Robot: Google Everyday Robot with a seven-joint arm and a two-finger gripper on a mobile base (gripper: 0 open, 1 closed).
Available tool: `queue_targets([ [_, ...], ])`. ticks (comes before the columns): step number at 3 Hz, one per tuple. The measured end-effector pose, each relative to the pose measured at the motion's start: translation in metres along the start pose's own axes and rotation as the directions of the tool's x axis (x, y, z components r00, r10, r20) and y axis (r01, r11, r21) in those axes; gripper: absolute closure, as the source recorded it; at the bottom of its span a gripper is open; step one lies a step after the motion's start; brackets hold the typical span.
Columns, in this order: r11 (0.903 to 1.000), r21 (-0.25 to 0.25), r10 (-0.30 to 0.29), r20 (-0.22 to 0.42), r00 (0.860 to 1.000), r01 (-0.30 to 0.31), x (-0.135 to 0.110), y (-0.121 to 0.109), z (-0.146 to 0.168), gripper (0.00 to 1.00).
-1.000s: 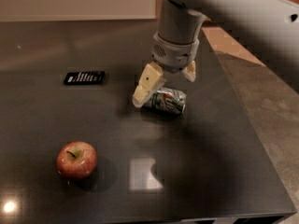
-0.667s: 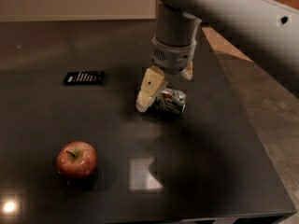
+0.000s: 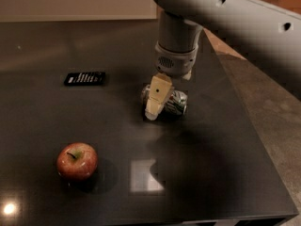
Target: Place 7up can upright
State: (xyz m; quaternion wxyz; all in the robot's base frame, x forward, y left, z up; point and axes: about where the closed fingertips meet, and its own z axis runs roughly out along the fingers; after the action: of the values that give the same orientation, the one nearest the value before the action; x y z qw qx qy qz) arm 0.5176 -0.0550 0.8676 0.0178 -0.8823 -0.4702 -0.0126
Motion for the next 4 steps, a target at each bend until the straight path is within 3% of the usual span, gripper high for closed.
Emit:
queue_targets([
  [2, 0.9942, 0.012, -0.107, 0.032, 0.994, 0.107, -0.009, 0.006, 0.014, 0.0],
  [4, 0.9911, 0.019, -0.132, 0.028, 0.991, 0.132, -0.009, 0.013, 0.022, 0.0],
])
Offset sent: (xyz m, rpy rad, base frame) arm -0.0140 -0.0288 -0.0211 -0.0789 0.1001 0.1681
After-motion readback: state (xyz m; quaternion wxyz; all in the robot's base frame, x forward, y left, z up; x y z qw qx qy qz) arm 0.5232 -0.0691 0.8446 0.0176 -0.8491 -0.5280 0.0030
